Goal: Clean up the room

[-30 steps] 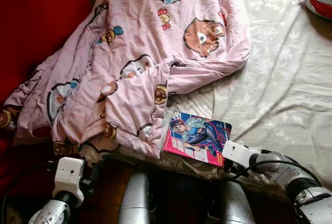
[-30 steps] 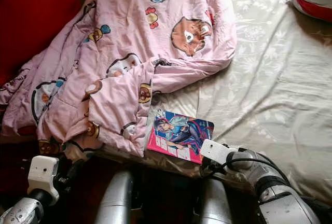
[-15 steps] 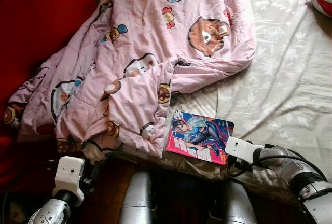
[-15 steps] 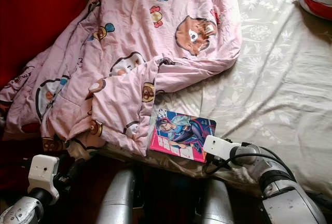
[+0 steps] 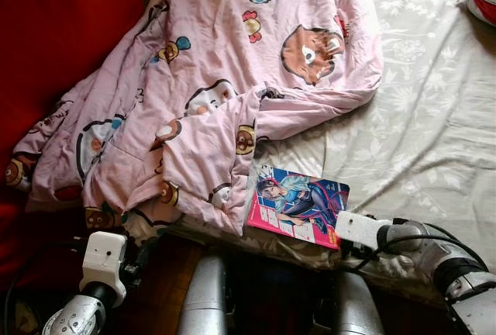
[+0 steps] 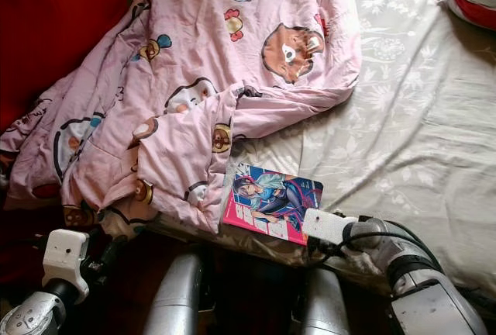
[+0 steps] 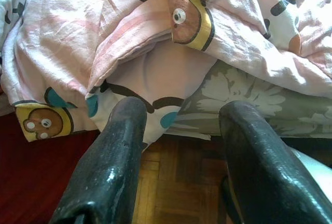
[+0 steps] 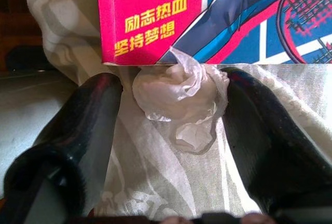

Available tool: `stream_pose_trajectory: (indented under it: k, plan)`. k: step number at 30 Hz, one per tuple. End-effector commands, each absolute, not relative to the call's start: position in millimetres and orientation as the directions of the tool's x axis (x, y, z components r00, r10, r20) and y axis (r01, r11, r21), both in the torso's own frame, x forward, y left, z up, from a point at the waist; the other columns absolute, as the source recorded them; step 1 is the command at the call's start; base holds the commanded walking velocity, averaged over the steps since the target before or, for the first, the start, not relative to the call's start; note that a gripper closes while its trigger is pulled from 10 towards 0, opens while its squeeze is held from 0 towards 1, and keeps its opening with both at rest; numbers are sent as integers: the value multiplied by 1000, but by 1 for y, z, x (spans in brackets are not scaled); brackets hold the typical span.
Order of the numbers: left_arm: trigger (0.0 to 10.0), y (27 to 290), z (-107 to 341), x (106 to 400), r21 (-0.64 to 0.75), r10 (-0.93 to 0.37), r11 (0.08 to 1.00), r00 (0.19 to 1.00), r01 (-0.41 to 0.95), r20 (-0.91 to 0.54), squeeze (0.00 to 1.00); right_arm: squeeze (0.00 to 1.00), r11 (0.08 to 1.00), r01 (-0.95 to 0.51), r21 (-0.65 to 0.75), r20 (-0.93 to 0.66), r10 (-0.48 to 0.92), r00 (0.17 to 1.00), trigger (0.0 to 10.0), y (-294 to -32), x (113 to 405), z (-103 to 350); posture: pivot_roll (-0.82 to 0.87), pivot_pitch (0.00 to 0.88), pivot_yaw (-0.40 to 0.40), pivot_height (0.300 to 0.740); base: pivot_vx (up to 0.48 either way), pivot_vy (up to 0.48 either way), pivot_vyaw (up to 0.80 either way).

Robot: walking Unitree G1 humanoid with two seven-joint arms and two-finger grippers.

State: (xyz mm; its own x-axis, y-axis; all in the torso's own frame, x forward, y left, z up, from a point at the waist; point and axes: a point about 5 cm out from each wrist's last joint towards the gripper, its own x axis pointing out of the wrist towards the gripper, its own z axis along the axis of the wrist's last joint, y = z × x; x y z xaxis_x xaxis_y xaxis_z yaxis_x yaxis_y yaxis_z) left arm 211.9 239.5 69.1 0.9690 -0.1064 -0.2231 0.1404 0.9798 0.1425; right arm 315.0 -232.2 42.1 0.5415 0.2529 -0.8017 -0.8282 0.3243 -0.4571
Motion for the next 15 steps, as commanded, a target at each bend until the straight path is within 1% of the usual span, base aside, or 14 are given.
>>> stream_pose_trajectory:
  k: [1,4,9,10,11,15]
  plan:
    - [10000,246,60,204,142,-88,981,957,131,-275,0,0,345,-841,-417,-820,257,512,10000,-233,307,34,256,337,108,631,0,0,0]
    - [10000,246,59,204,144,-87,981,957,130,-275,0,0,359,-835,-417,-814,261,519,10000,-233,309,35,255,336,110,631,0,0,0]
    - [10000,246,59,205,145,-86,981,957,130,-276,0,0,343,-834,-432,-815,247,524,10000,-235,309,36,254,333,108,631,0,0,0]
    - [10000,247,59,205,145,-86,981,957,130,-276,0,0,342,-834,-433,-815,246,524,4235,-234,309,36,254,333,108,631,0,0,0]
    - [10000,247,59,205,146,-85,981,957,129,-276,0,0,341,-834,-433,-816,246,524,0,-234,309,35,254,333,108,631,0,0,0]
    - [10000,247,58,204,147,-84,981,957,129,-278,0,0,310,-845,-437,-831,220,510,0,-236,306,32,257,336,108,631,0,0,0]
